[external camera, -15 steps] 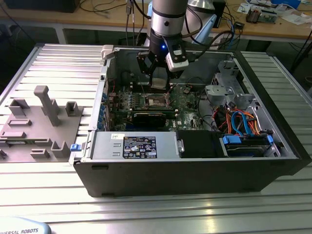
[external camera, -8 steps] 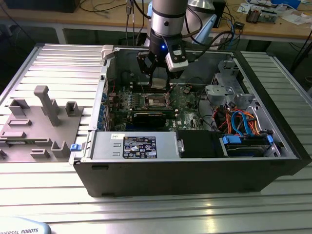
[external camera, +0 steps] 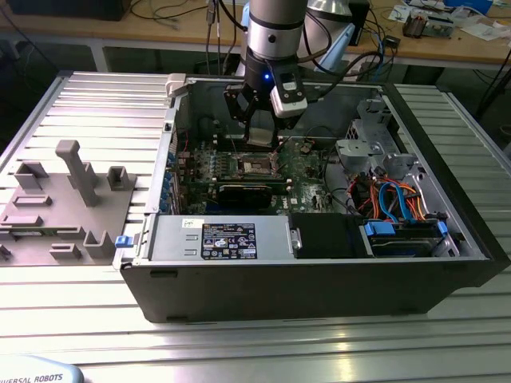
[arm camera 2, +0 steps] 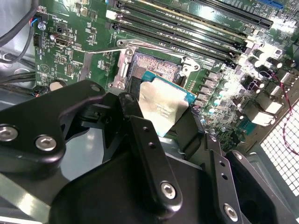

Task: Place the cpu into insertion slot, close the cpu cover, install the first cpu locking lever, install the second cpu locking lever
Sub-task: 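Place the cpu into insertion slot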

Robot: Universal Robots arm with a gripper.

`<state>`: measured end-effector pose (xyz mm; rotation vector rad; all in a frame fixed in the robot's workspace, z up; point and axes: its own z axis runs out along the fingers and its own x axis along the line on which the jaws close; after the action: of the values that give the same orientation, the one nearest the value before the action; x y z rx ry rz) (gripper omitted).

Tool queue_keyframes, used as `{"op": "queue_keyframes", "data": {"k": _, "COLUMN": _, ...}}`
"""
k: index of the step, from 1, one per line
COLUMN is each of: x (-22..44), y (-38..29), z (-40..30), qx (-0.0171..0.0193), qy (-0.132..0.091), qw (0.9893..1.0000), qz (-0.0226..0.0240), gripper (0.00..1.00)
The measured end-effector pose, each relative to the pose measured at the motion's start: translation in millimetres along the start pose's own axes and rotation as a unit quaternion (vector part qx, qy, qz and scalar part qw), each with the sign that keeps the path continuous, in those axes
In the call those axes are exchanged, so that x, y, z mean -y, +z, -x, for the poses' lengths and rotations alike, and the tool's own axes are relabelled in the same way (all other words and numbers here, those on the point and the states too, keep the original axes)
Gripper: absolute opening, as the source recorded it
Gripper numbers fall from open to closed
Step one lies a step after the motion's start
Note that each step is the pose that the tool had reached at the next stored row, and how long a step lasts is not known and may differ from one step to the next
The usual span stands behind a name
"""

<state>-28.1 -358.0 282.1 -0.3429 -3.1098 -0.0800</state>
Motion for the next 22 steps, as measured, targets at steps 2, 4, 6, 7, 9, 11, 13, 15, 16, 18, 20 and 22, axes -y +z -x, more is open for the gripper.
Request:
{"op": "queue_keyframes", "data": {"k": 2, "x": 0.0, "y": 0.0, "z": 0.0, "qx": 0.0001, "qy": 0.001, "qw": 1.0, "qz": 0.0, "gripper": 0.54}}
{"op": "queue_keyframes", "data": {"k": 4, "x": 0.0, "y": 0.1, "z": 0.0, "qx": 0.0002, "qy": 0.003, "qw": 1.0, "qz": 0.0, "gripper": 0.54}}
{"op": "queue_keyframes", "data": {"k": 6, "x": 0.0, "y": 0.1, "z": 0.0, "qx": 0.0004, "qy": 0.008, "qw": 1.0, "qz": 0.0001, "gripper": 0.54}}
{"op": "queue_keyframes", "data": {"k": 7, "x": 0.0, "y": 0.1, "z": 0.0, "qx": 0.0005, "qy": 0.009, "qw": 1.0, "qz": 0.0002, "gripper": 0.54}}
{"op": "queue_keyframes", "data": {"k": 9, "x": 0.0, "y": 0.1, "z": 0.0, "qx": 0.0006, "qy": 0.012, "qw": 0.9999, "qz": 0.0002, "gripper": 0.54}}
{"op": "queue_keyframes", "data": {"k": 11, "x": 0.0, "y": 0.1, "z": 0.0, "qx": 0.0007, "qy": 0.014, "qw": 0.9999, "qz": 0.0002, "gripper": 0.54}}
{"op": "queue_keyframes", "data": {"k": 13, "x": 0.0, "y": 0.2, "z": 0.0, "qx": 0.0008, "qy": 0.016, "qw": 0.9999, "qz": 0.0002, "gripper": 0.54}}
{"op": "queue_keyframes", "data": {"k": 15, "x": 0.0, "y": 0.2, "z": 0.0, "qx": 0.001, "qy": 0.019, "qw": 0.9998, "qz": 0.0003, "gripper": 0.54}}
{"op": "queue_keyframes", "data": {"k": 16, "x": 0.0, "y": 0.3, "z": 0.0, "qx": 0.001, "qy": 0.02, "qw": 0.9998, "qz": 0.0003, "gripper": 0.54}}
{"op": "queue_keyframes", "data": {"k": 18, "x": 0.0, "y": 0.3, "z": 0.0, "qx": 0.0011, "qy": 0.022, "qw": 0.9998, "qz": 0.0004, "gripper": 0.54}}
{"op": "queue_keyframes", "data": {"k": 20, "x": 0.0, "y": 0.3, "z": 0.0, "qx": 0.0012, "qy": 0.025, "qw": 0.9997, "qz": 0.0004, "gripper": 0.54}}
{"op": "queue_keyframes", "data": {"k": 22, "x": 0.0, "y": 0.3, "z": 0.0, "qx": 0.0013, "qy": 0.027, "qw": 0.9996, "qz": 0.0005, "gripper": 0.54}}
